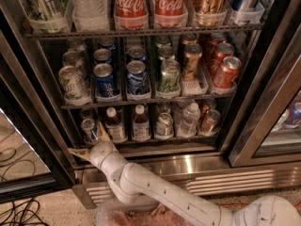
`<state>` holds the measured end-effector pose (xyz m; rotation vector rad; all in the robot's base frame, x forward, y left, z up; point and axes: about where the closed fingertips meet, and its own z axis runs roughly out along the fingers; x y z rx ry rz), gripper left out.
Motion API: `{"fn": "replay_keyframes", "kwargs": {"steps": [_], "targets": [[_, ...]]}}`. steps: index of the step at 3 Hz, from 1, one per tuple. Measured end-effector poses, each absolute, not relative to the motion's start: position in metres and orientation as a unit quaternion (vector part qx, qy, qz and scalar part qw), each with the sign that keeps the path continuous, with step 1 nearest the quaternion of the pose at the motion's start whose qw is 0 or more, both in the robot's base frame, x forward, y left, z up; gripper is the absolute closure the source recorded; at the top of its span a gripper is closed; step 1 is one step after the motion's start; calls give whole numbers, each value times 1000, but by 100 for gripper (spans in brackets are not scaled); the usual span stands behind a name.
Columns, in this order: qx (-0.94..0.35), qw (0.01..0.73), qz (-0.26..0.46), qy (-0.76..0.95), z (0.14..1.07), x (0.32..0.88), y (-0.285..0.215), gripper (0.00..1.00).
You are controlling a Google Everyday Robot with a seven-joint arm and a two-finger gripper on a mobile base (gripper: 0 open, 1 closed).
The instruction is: Pick redbull can from bottom shelf of fridge
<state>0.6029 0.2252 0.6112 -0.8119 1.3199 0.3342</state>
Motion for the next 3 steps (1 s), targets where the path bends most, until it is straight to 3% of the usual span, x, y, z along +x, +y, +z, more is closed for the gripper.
{"fn": "replay_keyframes", "kwargs": {"steps": [2, 3], "targets": [[-339, 713, 123, 601, 608, 606, 222, 19], [-339, 713, 121, 602, 607, 607, 221, 35]]}}
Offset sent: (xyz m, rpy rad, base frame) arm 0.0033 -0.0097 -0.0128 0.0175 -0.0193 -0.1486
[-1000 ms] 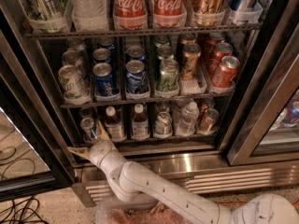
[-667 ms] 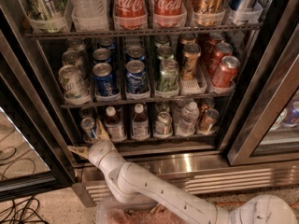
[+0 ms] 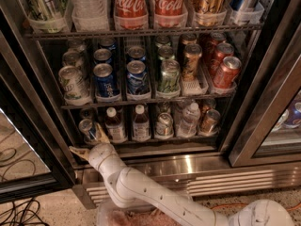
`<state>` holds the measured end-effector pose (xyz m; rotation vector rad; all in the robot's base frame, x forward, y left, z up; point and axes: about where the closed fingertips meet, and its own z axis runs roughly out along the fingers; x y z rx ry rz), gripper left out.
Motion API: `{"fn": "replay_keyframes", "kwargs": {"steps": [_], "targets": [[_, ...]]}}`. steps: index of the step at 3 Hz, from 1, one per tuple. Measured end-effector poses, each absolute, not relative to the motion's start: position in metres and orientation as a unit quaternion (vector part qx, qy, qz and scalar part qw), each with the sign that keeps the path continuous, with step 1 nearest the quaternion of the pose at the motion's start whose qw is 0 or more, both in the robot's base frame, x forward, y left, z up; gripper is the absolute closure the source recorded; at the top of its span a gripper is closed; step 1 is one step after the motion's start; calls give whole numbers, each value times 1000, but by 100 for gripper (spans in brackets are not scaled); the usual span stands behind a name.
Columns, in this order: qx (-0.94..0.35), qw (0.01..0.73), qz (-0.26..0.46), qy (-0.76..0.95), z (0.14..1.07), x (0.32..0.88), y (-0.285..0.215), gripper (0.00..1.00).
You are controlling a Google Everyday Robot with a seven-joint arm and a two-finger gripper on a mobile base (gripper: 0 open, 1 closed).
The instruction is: Pick redbull can from bottom shelf of fridge
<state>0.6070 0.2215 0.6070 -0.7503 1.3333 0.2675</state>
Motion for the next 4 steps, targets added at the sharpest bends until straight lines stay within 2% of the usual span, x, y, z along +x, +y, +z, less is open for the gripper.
{"fn": "replay_keyframes", "kwargs": {"steps": [1, 3, 4], "targets": [[-339, 713, 121, 602, 607, 607, 221, 41], [-339, 713, 121, 602, 607, 607, 222, 25], [-339, 713, 121, 602, 607, 607, 222, 31]]}}
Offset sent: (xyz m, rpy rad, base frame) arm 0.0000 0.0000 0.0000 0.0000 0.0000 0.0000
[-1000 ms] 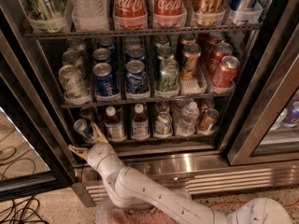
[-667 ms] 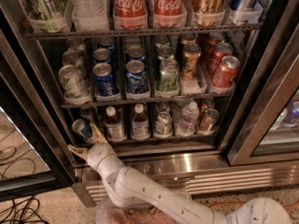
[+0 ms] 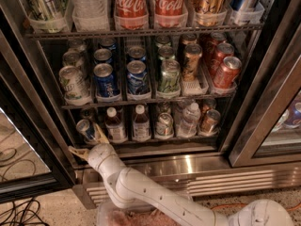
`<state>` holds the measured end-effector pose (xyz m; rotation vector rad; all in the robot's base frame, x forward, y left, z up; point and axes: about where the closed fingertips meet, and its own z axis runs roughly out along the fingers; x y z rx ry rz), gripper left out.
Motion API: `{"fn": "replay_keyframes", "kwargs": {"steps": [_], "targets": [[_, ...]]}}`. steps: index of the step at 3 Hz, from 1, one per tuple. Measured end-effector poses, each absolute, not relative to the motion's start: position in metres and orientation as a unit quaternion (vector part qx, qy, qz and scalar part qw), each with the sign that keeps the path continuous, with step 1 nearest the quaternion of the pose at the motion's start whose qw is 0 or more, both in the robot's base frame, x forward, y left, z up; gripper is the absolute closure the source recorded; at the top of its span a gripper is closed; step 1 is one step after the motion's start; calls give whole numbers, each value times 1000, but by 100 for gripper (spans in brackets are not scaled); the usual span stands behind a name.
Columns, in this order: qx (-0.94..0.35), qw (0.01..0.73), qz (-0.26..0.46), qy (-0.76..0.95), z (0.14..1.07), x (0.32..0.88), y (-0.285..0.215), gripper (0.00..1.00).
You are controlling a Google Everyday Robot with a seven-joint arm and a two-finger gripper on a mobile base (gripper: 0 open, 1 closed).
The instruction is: Pick redbull can from bottom shelf of fridge
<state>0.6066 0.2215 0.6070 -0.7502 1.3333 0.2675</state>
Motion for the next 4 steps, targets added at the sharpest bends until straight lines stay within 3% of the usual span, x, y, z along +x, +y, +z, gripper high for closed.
{"fn": "replay_keyframes", "kwargs": {"steps": [2, 3, 4], "targets": [[-334, 714, 121, 604, 608, 600, 222, 34], [-334, 714, 121, 604, 608, 600, 222, 18], [-334, 714, 121, 604, 608, 600, 222, 15]]}}
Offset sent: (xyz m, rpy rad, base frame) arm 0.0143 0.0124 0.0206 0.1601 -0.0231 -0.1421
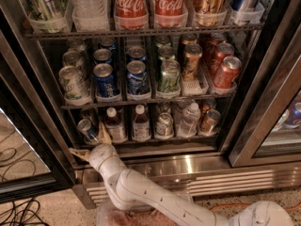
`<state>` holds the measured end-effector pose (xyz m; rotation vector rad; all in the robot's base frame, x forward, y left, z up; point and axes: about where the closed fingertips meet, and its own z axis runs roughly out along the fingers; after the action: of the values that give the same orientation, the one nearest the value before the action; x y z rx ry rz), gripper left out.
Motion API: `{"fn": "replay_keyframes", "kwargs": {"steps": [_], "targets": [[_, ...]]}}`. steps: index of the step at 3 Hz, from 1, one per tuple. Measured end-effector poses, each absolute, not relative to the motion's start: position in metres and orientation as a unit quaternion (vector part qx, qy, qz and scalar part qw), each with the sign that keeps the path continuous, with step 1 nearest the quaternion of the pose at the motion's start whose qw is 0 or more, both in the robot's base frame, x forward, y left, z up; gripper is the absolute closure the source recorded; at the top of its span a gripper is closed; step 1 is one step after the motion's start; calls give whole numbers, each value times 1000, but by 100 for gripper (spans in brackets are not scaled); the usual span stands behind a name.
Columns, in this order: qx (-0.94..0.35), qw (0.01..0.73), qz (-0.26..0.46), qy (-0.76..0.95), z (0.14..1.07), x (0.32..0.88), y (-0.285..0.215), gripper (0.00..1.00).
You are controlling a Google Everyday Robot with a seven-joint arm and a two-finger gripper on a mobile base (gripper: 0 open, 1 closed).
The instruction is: Pick redbull can from bottom shelf of fridge
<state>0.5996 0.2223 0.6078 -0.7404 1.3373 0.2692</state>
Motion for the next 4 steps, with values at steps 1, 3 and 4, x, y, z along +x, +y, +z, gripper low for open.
{"fn": "replay_keyframes", "kwargs": {"steps": [1, 3, 4], "targets": [[-326, 720, 124, 600, 607, 602, 224, 31], [-316, 727, 128, 597, 609, 601, 223, 23], [-311, 728, 133, 596, 610, 599, 224, 24]]}}
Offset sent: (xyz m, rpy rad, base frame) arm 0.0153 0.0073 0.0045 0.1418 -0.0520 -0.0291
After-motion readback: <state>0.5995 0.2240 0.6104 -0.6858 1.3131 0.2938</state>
